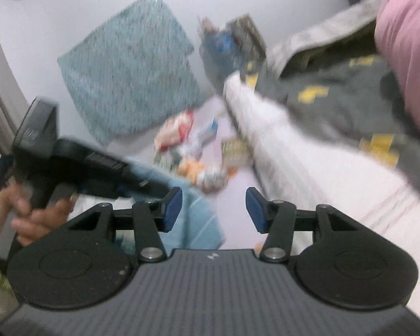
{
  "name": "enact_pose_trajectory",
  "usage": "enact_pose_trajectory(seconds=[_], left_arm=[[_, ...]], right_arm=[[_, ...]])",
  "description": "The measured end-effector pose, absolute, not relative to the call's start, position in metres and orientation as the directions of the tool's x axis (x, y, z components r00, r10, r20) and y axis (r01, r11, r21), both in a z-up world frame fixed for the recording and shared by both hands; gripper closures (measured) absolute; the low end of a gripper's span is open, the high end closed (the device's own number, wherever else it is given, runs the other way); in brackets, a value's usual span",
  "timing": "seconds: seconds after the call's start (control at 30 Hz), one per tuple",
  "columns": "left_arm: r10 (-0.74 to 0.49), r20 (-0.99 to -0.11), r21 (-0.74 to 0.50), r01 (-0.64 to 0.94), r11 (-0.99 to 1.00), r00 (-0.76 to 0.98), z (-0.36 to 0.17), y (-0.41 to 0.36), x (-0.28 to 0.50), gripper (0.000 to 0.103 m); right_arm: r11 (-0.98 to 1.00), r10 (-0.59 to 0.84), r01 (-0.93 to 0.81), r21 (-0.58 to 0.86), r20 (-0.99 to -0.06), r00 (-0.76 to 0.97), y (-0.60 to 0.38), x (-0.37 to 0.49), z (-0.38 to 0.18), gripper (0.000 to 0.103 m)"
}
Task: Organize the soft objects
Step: 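Grasp the orange-striped knotted cloth with the right tool while the left holds the towel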
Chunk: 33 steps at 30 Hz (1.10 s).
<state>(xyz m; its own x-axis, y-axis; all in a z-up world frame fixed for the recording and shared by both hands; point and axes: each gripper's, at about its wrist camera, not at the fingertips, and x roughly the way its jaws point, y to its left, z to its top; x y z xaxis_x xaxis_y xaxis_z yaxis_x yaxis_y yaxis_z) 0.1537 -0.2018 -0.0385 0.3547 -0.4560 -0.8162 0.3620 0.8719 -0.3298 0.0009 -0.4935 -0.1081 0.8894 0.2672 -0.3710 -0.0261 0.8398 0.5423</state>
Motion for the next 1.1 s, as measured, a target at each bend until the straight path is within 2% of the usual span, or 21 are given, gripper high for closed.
enact_pose_trajectory(seconds=[0.17, 0.37, 0.63, 0.7, 0.77, 0.83, 1.1], left_arm=[[-0.480, -0.747, -0.341, 0.354, 0.871, 0.460, 0.003, -0.169, 0.151, 0.089], [-0.440, -0.702, -0.331, 0.290, 0.898, 0.561, 0.037, -0.126, 0.153, 0.089], [-0.364, -0.678, -0.328, 0.180, 0.927, 0.638, 0.065, -0.063, 0.147, 0.089], [-0.346, -0.667, -0.329, 0.156, 0.931, 0.660, 0.073, -0.046, 0.141, 0.089], [-0.322, -0.655, -0.321, 0.133, 0.938, 0.684, 0.081, -0.027, 0.137, 0.089], [-0.292, -0.645, -0.310, 0.107, 0.945, 0.706, 0.089, -0.005, 0.131, 0.089], [-0.146, -0.675, -0.255, -0.043, 0.966, 0.723, 0.088, 0.084, 0.124, 0.089]], right_arm=[[0.878, 0.269, -0.062, 0.475, -0.381, 0.885, -0.496, 0.039, -0.098, 0.043], [0.901, 0.395, -0.228, 0.369, -0.481, 0.783, -0.450, 0.132, -0.106, 0.030], [0.932, 0.345, -0.334, 0.144, -0.639, 0.688, -0.366, 0.239, -0.123, 0.030], [0.938, 0.309, -0.329, 0.113, -0.704, 0.640, -0.350, 0.260, -0.134, 0.032], [0.944, 0.281, -0.312, 0.103, -0.746, 0.604, -0.341, 0.275, -0.146, 0.051], [0.951, 0.264, -0.290, 0.106, -0.764, 0.588, -0.340, 0.280, -0.152, 0.059], [0.953, 0.293, -0.134, 0.270, -0.730, 0.618, -0.376, 0.250, -0.121, 0.063]])
